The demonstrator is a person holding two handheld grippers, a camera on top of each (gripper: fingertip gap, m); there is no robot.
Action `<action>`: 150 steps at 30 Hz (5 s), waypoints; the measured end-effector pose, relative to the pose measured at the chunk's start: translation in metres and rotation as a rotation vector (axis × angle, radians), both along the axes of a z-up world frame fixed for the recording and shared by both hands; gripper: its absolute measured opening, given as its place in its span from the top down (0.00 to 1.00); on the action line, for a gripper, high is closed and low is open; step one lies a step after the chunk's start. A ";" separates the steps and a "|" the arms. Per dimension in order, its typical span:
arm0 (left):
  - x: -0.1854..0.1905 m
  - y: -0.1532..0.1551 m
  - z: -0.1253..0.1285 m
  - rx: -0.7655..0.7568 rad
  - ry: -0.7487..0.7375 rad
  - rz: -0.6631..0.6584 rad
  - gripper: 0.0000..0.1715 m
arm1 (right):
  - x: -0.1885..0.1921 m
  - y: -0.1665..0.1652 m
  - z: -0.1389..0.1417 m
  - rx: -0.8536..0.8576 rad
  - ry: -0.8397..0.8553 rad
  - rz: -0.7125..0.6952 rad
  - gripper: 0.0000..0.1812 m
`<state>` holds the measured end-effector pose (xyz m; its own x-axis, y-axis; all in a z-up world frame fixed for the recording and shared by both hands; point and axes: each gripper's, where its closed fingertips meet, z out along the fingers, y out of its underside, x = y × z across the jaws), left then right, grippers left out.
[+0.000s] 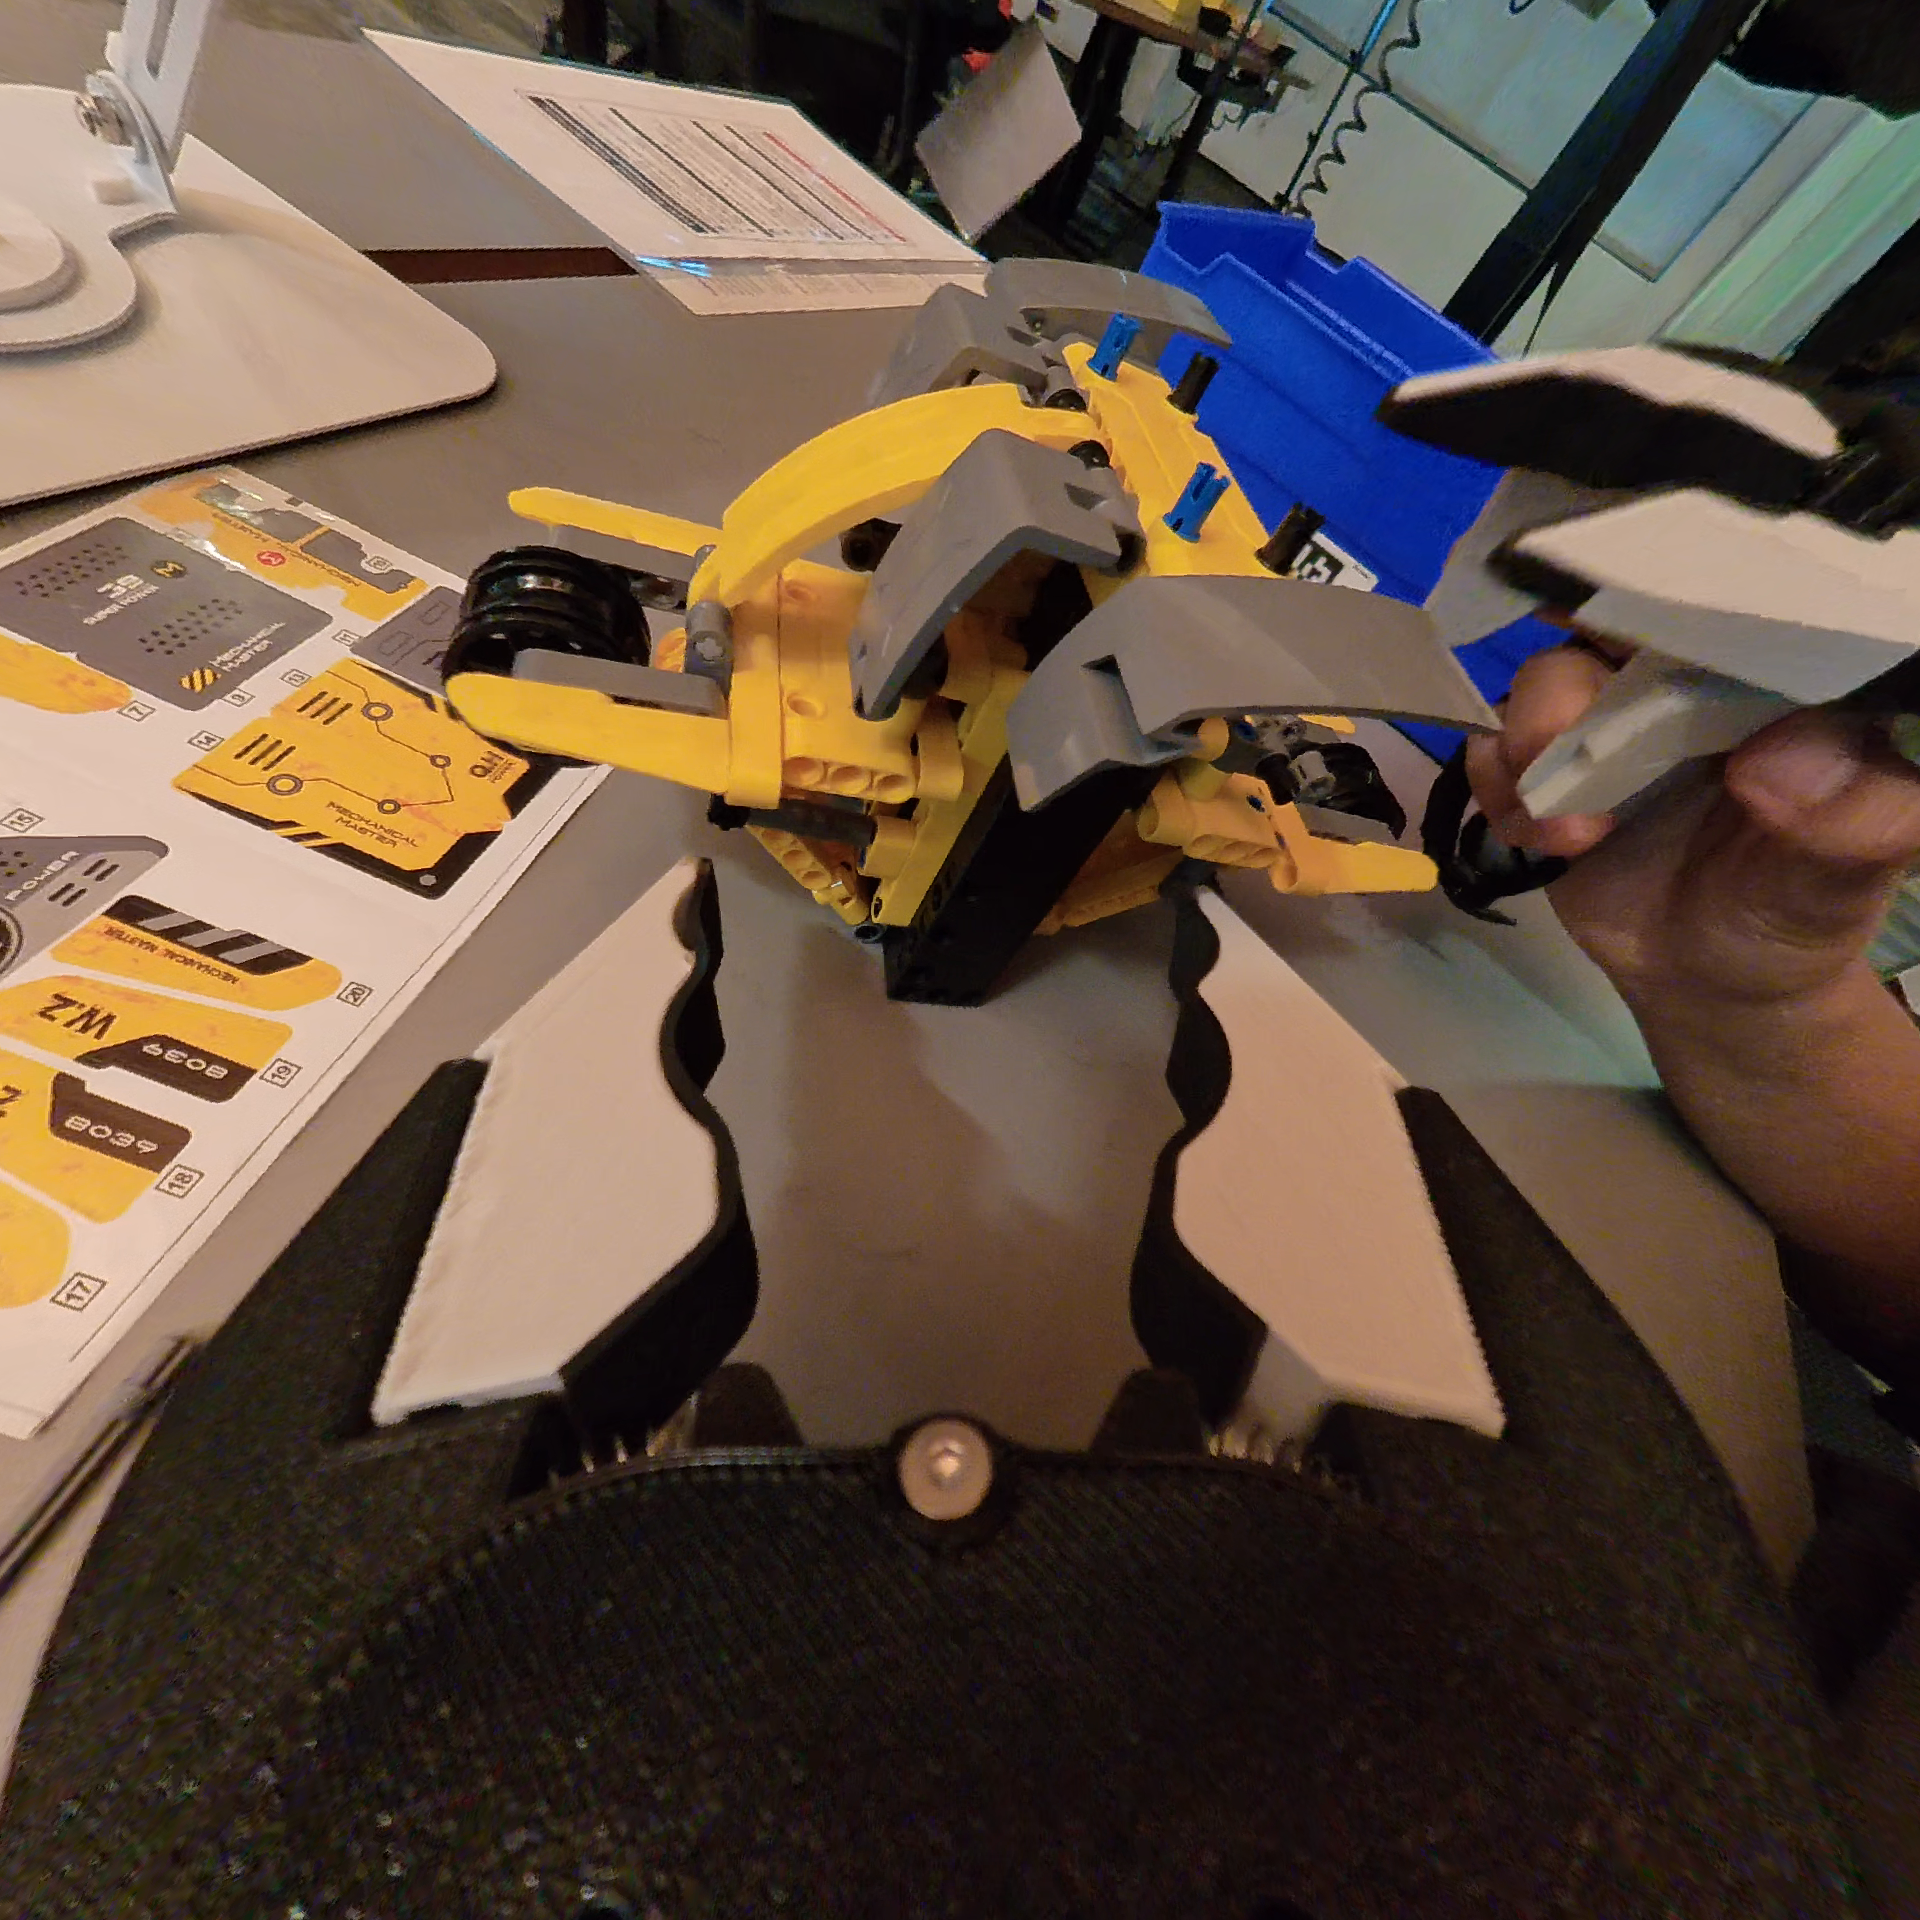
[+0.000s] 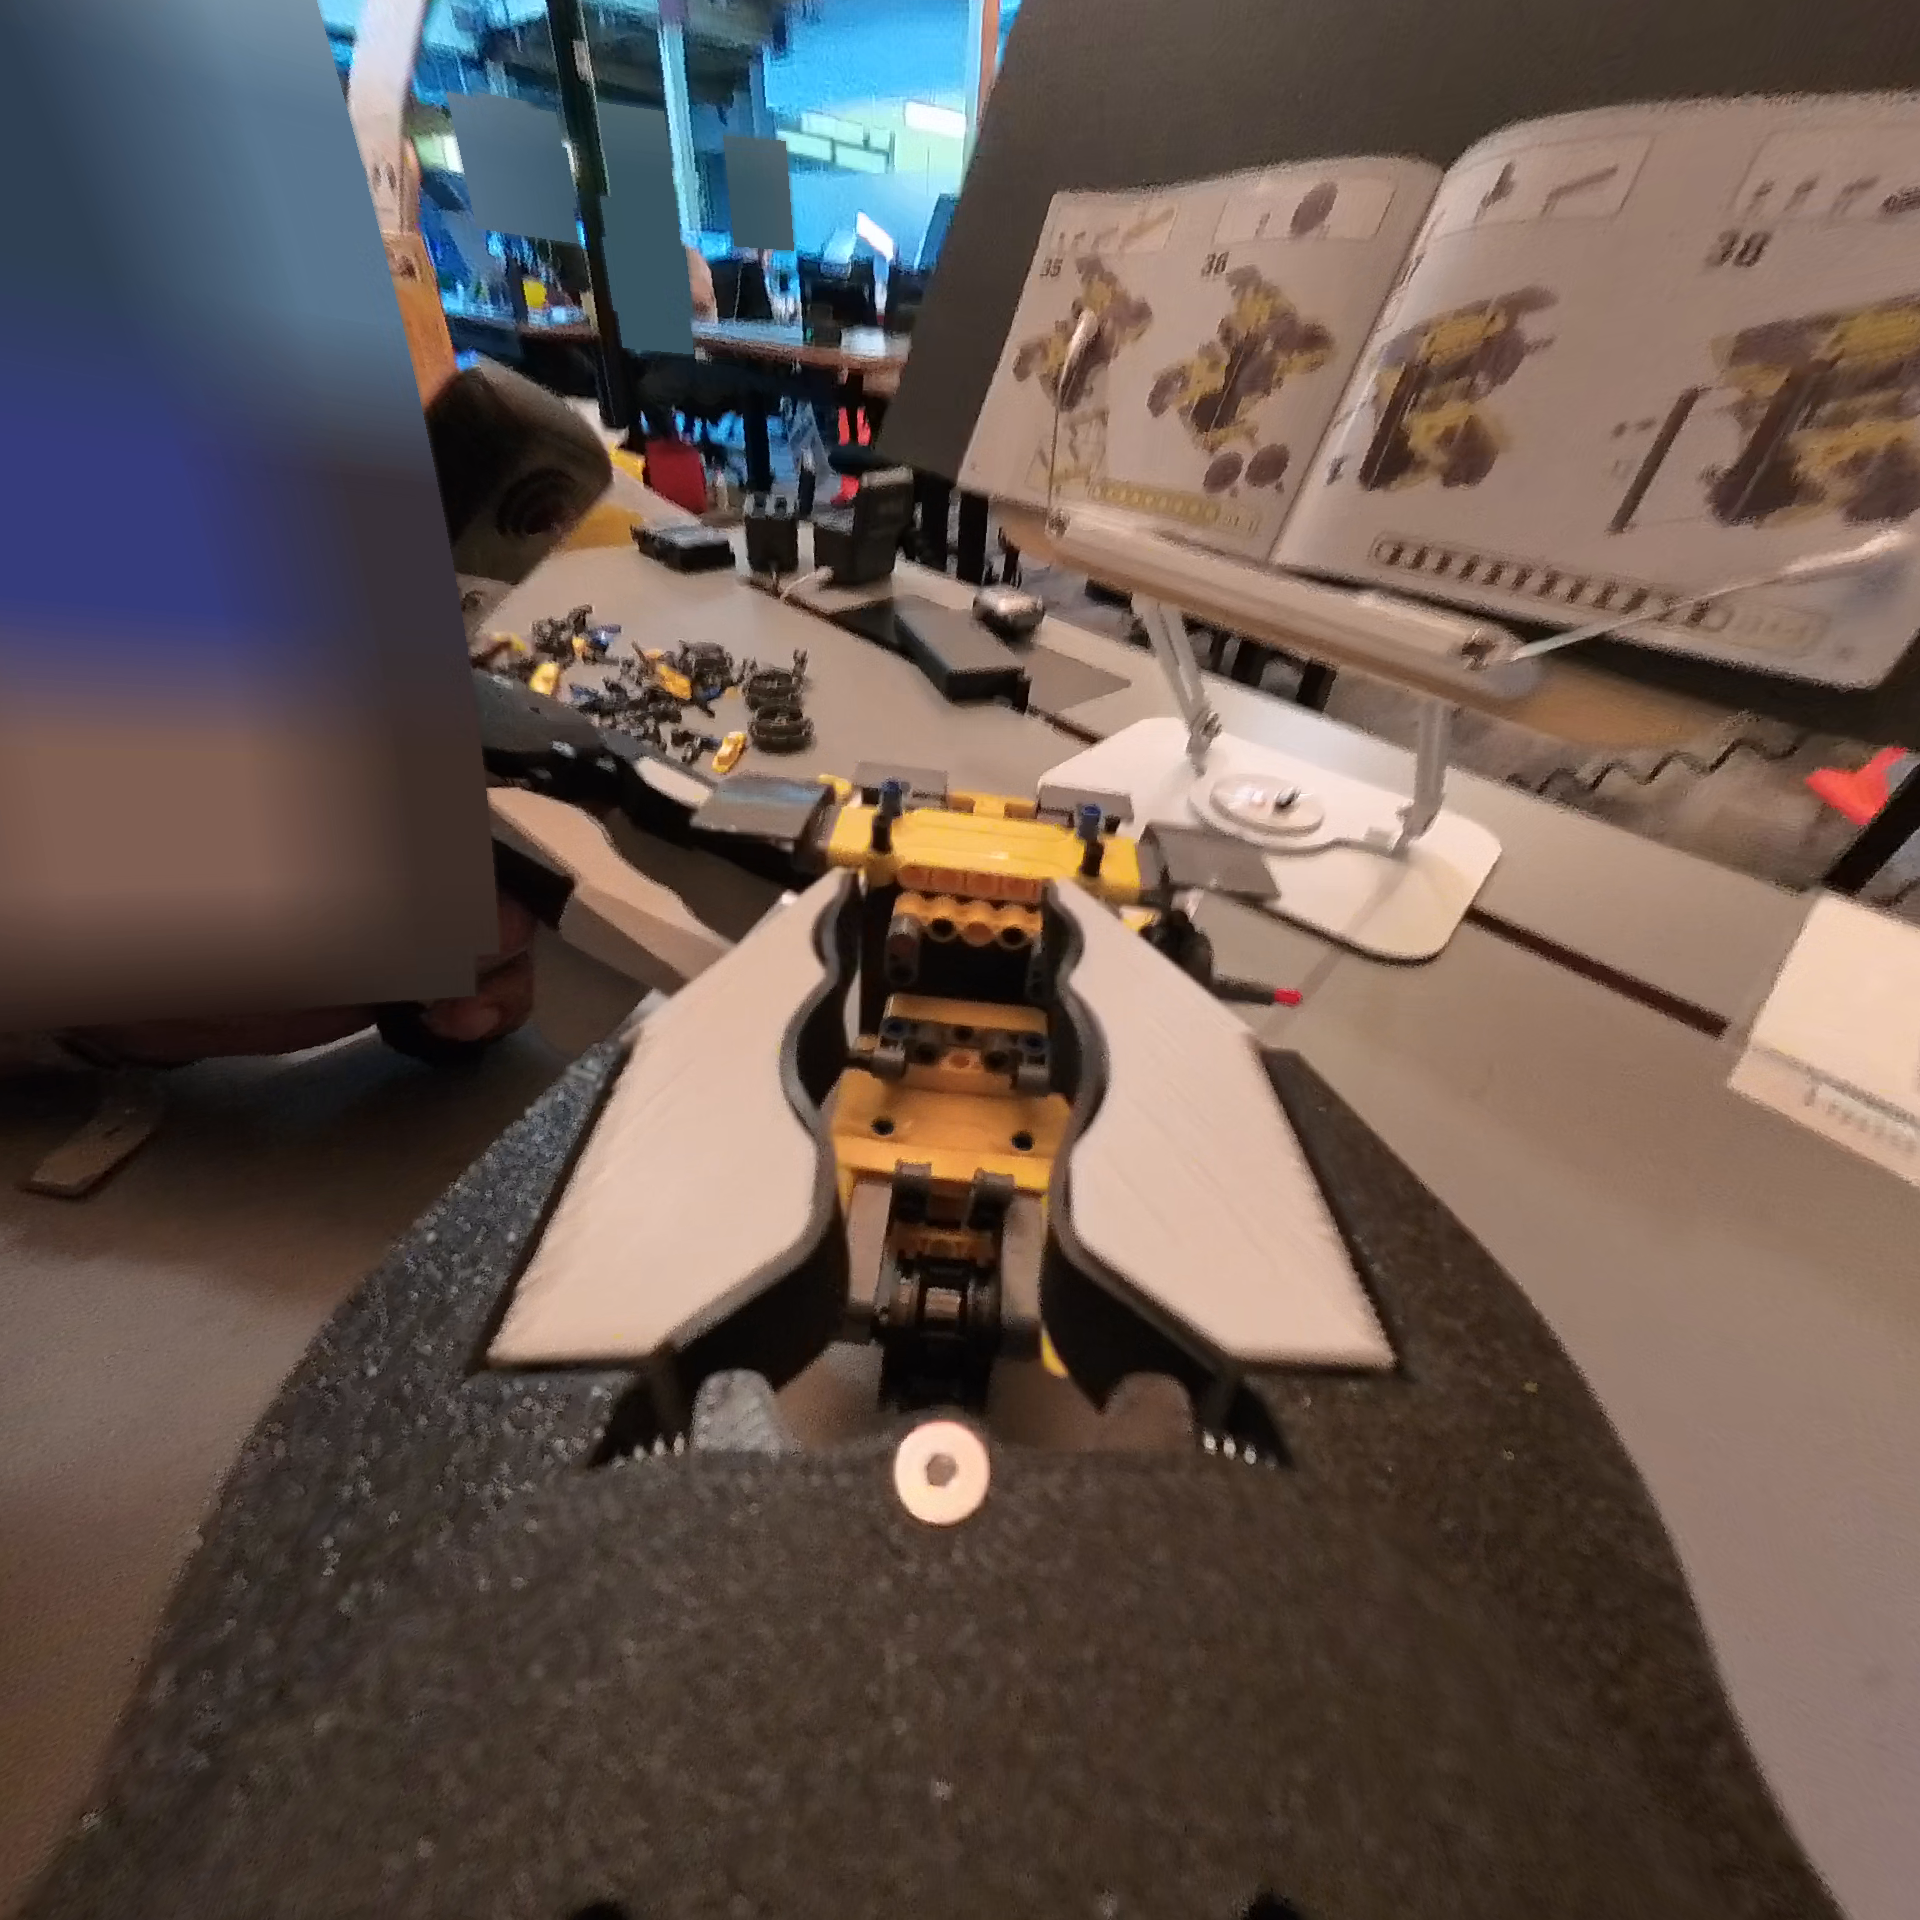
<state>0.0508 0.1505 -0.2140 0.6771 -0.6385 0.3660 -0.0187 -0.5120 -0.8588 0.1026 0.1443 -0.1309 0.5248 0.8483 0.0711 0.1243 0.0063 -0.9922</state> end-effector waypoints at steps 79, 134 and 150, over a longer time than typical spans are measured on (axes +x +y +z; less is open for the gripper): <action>0.000 0.000 0.003 -0.038 -0.078 -0.012 0.53 | 0.008 0.004 0.011 -0.002 0.091 0.010 0.73; 0.001 0.000 0.003 -0.032 -0.068 -0.014 0.54 | -0.015 0.006 -0.020 -0.144 -0.055 0.012 0.65; 0.009 -0.007 0.001 -0.024 -0.037 -0.049 0.54 | -0.030 0.034 -0.042 -0.236 -0.388 -0.151 0.68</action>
<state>0.0597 0.1430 -0.2132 0.6309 -0.6613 0.4059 -0.0127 -0.5318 -0.8467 0.0723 0.1786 -0.1728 0.6164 0.7809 0.1006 0.4680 -0.2606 -0.8444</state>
